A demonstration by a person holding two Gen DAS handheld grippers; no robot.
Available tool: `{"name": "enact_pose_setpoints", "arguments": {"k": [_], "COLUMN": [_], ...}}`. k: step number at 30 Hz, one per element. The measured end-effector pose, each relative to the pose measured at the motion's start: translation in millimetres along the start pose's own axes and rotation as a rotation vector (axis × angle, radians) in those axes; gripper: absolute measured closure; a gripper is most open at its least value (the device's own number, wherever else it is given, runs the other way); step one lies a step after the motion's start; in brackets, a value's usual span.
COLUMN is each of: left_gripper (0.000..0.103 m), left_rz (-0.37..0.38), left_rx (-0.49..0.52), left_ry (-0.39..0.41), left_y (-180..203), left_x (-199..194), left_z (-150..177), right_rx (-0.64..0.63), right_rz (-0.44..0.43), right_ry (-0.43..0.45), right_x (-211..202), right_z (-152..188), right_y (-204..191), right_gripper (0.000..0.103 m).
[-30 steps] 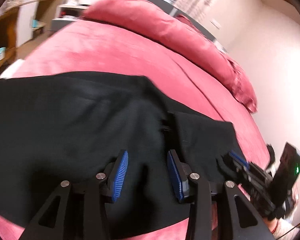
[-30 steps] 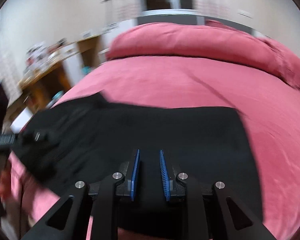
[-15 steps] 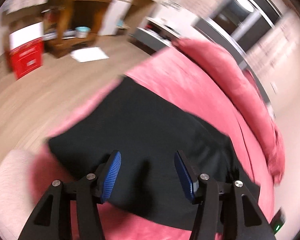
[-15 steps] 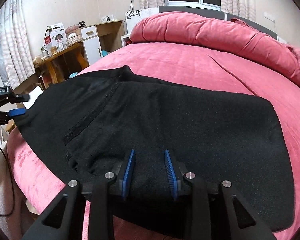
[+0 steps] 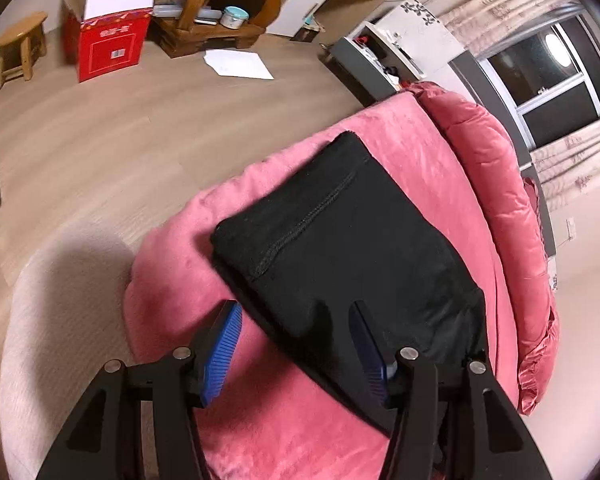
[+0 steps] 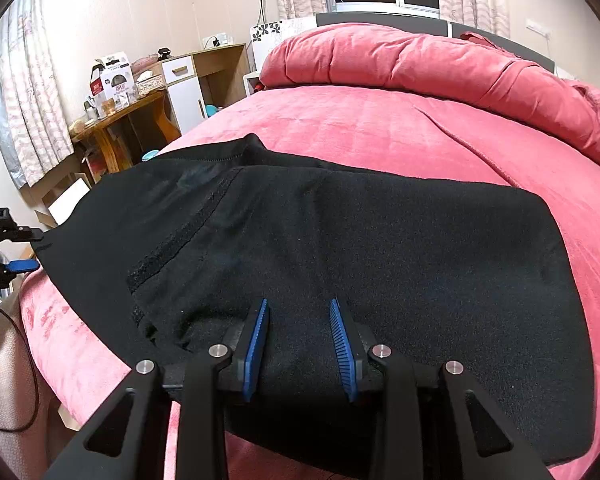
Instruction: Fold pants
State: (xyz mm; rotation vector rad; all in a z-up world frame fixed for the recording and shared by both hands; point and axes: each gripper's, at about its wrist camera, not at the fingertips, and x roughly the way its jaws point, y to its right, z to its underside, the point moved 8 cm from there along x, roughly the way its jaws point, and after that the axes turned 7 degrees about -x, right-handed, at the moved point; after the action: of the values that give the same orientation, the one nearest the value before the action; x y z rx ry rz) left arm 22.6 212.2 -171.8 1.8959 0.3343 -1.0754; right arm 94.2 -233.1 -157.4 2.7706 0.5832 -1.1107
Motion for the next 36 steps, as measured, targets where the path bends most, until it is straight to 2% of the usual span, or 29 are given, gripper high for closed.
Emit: {"name": "enact_pose_setpoints", "arguments": {"k": [8, 12, 14, 17, 21, 26, 29, 36], "left_gripper": [0.047, 0.048, 0.054, 0.078, 0.085, 0.087, 0.087, 0.087], "left_rz": [0.025, 0.082, 0.086, 0.071, 0.105, 0.132, 0.212, 0.351], "left_rx": [-0.040, -0.098, -0.111, -0.117, -0.128, -0.035, 0.024, 0.319], "left_ry": [0.006, 0.017, 0.029, 0.038, 0.049, 0.114, 0.137, 0.205], "left_y": [-4.5, -6.3, -7.2, -10.4, -7.1, 20.4, 49.0, 142.2], "left_x": [11.6, 20.5, 22.4, 25.7, 22.1, 2.9, -15.0, -61.7], "left_z": [-9.7, -19.4, -23.1, -28.0, -29.4, -29.2, -25.4, 1.2], "right_rx": [0.000, 0.000, 0.000, 0.000, 0.000, 0.002, 0.009, 0.037], "right_rz": [-0.001, -0.001, -0.002, -0.002, -0.002, -0.003, -0.013, -0.031], "right_ry": [0.000, 0.000, 0.000, 0.000, 0.000, 0.001, 0.003, 0.031], "right_x": [0.2, 0.1, 0.1, 0.2, 0.0, -0.1, -0.6, -6.4], "right_z": [-0.3, -0.3, -0.3, -0.4, -0.3, -0.3, -0.9, -5.9], "right_y": [0.6, 0.8, 0.8, 0.6, 0.7, 0.8, -0.2, -2.4], "right_gripper": [0.070, 0.070, 0.070, 0.070, 0.070, 0.070, 0.067, 0.062]}}
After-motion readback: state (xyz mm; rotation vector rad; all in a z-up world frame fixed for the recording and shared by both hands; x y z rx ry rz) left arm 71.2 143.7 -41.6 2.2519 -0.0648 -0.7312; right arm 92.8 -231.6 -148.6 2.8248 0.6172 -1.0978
